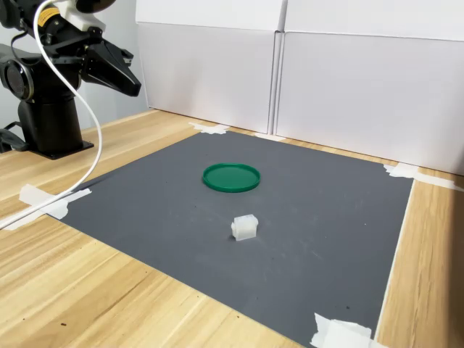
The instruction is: Grasp a white terminal and put it in the green lid.
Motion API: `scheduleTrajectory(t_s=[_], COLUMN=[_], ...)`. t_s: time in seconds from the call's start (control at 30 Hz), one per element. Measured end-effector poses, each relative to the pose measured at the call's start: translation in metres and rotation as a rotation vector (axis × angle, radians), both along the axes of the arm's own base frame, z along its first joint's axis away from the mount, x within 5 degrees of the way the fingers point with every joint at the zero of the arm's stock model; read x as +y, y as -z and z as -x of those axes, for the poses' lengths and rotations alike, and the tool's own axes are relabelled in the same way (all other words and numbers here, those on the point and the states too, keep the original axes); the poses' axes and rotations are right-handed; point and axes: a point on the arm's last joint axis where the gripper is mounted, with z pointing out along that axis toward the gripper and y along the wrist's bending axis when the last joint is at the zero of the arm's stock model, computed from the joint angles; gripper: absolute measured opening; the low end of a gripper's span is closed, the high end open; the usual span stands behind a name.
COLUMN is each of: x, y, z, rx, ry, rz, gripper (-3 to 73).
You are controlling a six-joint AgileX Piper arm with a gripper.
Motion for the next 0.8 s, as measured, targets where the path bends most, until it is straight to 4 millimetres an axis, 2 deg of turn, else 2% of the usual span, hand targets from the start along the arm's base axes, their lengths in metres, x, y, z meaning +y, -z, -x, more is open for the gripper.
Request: scheduleTrajectory(t_s=[0.37, 0.8], x=[0.002, 0.005], y=[-0.038, -0.071], z=[-0.036, -0.104], rx=[0.111, 0.311], ry=[0.0, -0.021], rz=[-0.002, 0.072], gripper=[-1.5, -1.5])
